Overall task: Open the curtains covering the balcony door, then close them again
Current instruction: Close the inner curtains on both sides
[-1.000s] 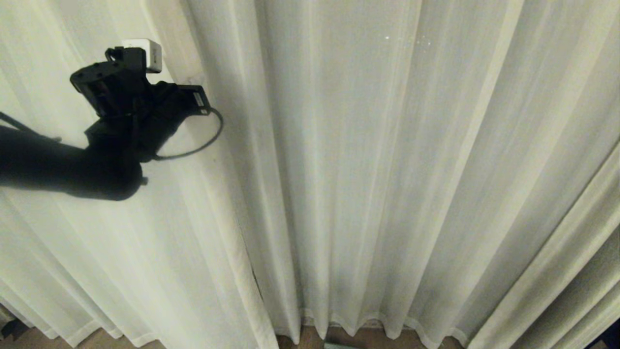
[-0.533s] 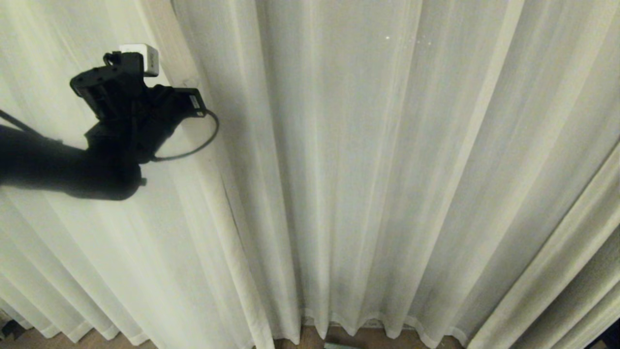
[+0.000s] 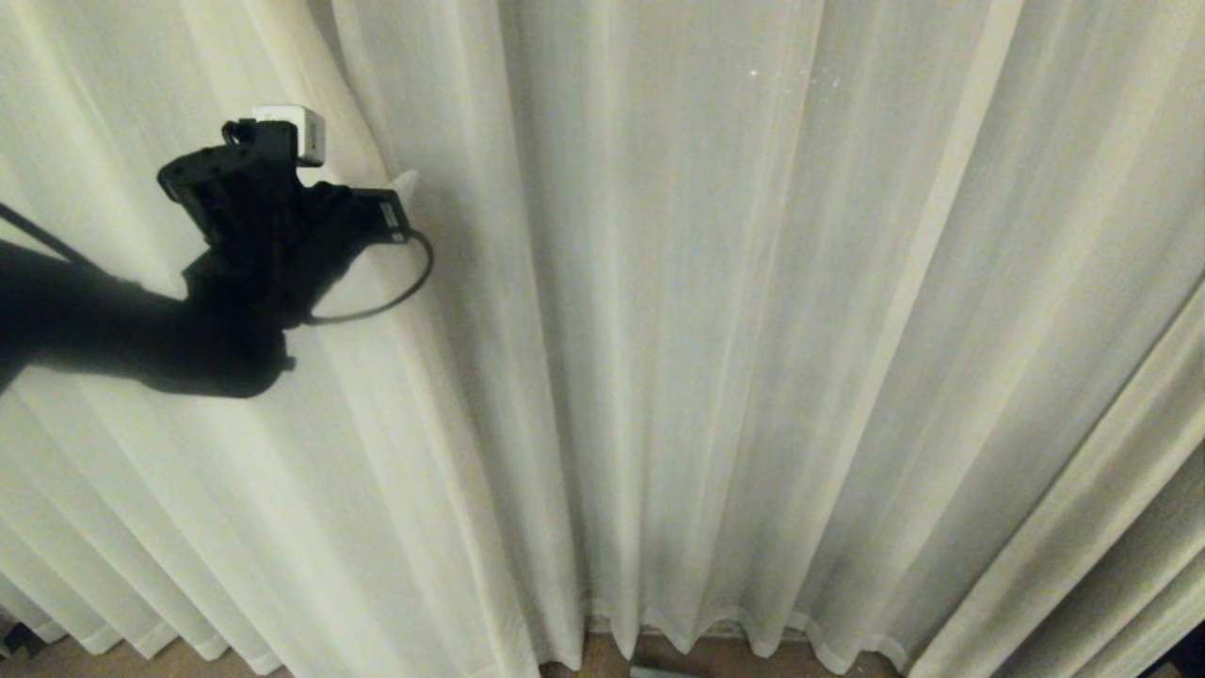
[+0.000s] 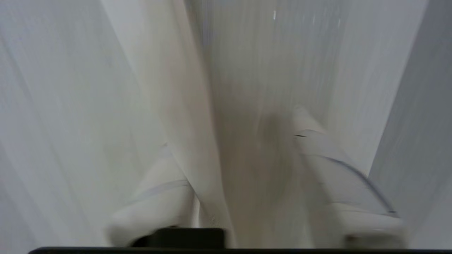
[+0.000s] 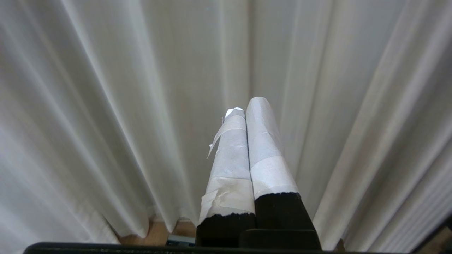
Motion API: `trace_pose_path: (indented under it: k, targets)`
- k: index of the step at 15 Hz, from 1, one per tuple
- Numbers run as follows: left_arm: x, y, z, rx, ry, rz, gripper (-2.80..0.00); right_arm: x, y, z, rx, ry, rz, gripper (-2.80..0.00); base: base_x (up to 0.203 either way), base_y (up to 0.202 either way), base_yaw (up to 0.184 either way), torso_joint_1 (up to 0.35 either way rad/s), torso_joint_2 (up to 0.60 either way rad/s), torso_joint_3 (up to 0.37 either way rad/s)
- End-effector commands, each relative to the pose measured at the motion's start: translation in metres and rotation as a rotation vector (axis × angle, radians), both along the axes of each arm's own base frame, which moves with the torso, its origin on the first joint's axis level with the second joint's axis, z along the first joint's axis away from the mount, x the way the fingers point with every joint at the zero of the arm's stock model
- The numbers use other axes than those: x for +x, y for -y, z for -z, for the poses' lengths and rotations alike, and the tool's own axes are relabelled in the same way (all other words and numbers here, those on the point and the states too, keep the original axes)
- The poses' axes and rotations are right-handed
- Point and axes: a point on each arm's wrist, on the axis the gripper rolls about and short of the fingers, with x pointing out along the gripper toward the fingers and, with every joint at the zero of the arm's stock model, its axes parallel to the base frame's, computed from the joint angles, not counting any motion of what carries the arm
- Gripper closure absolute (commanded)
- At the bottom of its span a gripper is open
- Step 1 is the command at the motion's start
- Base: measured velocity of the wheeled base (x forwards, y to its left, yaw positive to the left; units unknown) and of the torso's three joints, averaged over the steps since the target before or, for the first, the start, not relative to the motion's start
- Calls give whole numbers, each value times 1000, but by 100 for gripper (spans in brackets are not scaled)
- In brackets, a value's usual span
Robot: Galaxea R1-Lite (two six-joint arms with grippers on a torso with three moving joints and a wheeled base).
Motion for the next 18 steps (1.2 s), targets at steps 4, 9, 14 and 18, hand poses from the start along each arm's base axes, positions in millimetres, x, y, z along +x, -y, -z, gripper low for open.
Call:
trace_pose_path:
  k: [4,9,14,18]
  targets:
    - [-38,-5,-16,-8,57,-6,-280,0,0,0,1,0,0,0,0,0,0,0,0,0]
    - [-105,-16,-21,-6,33,-16,-280,0,0,0,1,0,0,0,0,0,0,0,0,0]
    - [-165,-30,-31,-10,76,-52,-280,0,0,0,1,0,0,0,0,0,0,0,0,0]
    - [-220,-37,-16,-10,67,-71,-280,0,0,0,1,0,0,0,0,0,0,0,0,0]
